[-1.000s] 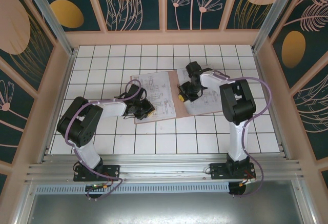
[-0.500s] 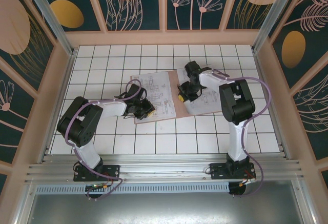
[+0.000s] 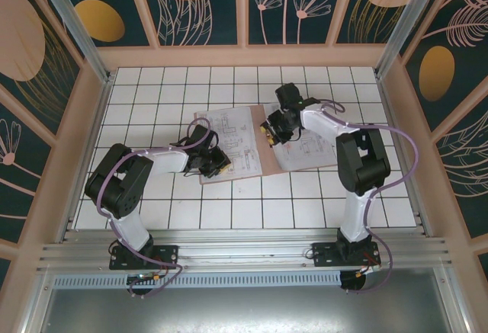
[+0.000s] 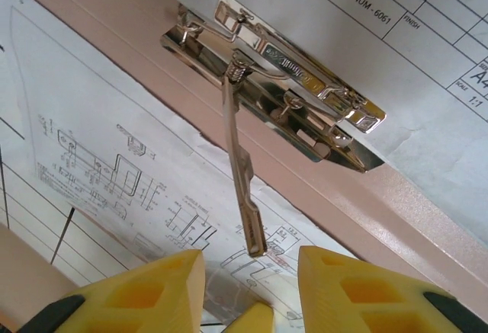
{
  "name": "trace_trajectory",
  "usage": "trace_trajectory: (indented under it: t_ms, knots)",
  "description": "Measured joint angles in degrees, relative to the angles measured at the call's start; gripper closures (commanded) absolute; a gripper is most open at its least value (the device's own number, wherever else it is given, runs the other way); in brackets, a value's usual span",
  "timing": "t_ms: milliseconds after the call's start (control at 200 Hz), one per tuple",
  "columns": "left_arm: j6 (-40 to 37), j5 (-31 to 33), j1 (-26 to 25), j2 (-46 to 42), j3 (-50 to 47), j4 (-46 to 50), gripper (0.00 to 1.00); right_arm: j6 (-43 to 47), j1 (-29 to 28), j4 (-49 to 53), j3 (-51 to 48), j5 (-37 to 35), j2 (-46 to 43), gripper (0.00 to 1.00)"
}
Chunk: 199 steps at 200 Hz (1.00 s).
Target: Put the files into the folder
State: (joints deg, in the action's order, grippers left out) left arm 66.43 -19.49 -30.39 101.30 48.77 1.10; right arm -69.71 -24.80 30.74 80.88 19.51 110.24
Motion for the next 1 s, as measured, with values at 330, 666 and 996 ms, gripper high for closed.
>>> trace_trajectory:
  t_ms: [330,666,996]
  knots:
    - [0.0,0.0,0.0,0.0,0.0,0.0,0.82,-0.1,0.7,-3.2,-4.6,-0.1,-6.5,0.59]
    - [0.0,0.0,0.0,0.0,0.0,0.0,0.82,-1.7,1.8,-8.2,-7.2,2.1,-3.2,0.65]
    - [0.0,0.0,0.0,0.0,0.0,0.0,0.82,-2.8,1.8,-10.1,-8.2,2.6,-2.2,0.88]
